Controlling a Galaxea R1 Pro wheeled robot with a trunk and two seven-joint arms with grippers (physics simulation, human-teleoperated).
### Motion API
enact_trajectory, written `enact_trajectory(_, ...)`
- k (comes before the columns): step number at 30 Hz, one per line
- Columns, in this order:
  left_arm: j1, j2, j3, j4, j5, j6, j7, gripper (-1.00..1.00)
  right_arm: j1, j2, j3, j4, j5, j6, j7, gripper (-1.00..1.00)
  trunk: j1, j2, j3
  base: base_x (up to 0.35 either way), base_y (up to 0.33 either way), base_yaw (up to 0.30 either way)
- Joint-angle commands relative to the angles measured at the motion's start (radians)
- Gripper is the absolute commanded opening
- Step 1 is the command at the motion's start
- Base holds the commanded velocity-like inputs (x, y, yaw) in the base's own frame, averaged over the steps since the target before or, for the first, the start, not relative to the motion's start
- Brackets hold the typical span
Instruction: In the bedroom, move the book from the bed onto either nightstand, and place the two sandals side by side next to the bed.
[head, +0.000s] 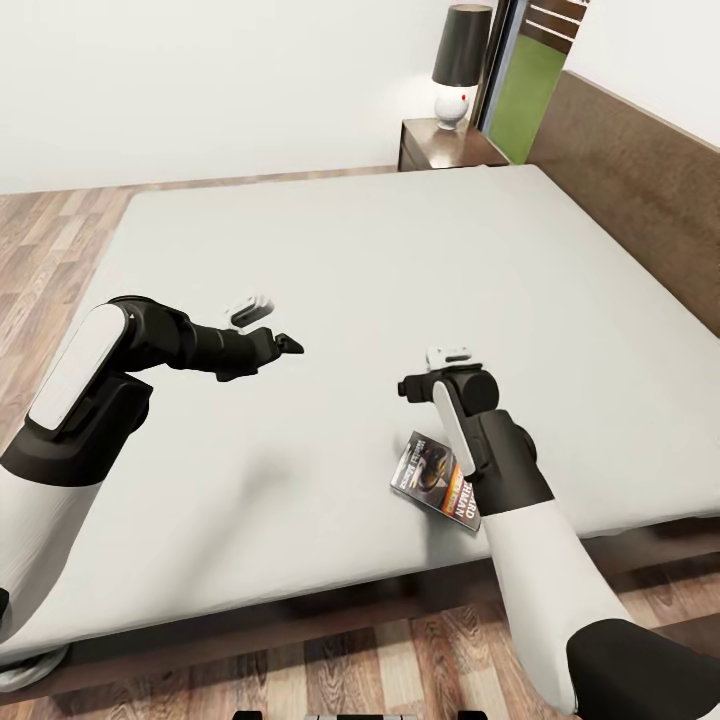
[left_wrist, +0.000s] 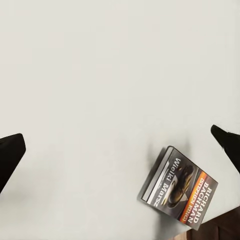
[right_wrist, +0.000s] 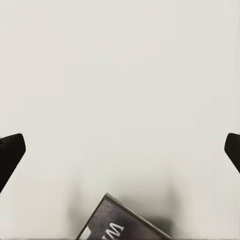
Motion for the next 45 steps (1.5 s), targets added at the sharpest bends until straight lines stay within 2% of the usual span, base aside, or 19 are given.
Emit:
enact_trajectory(1, -0.001, 0.0, -0.001, -0.001, 0.007, 0.004, 0.009, 1.0, -0.001, 0.0, 0.001, 0.004, -0.005, 0.004, -0.007, 1.0, 0.0, 0.0, -0.001, 0.0, 0.0, 0.0)
enact_trajectory(28, 0.006, 0.0, 0.0, -0.001, 0.006, 0.001, 0.009, 1.0, 0.0, 0.0, -0.002, 0.102, -0.007, 0.004, -0.002, 1.0, 0.0, 0.0, -0.001, 0.0, 0.0, 0.0)
enact_trajectory(37, 0.008, 0.001, 0.0, -0.001, 0.005, 0.001, 0.01, 1.0, 0.001, 0.0, -0.008, 0.133, -0.053, 0.004, 0.003, 1.0, 0.0, 0.0, -0.001, 0.0, 0.0, 0.0)
enact_trajectory(45, 0.011, 0.002, 0.0, -0.001, 0.005, 0.001, 0.011, 1.0, 0.001, 0.0, -0.014, 0.158, -0.068, 0.004, 0.004, 1.0, 0.0, 0.0, -0.001, 0.0, 0.0, 0.0)
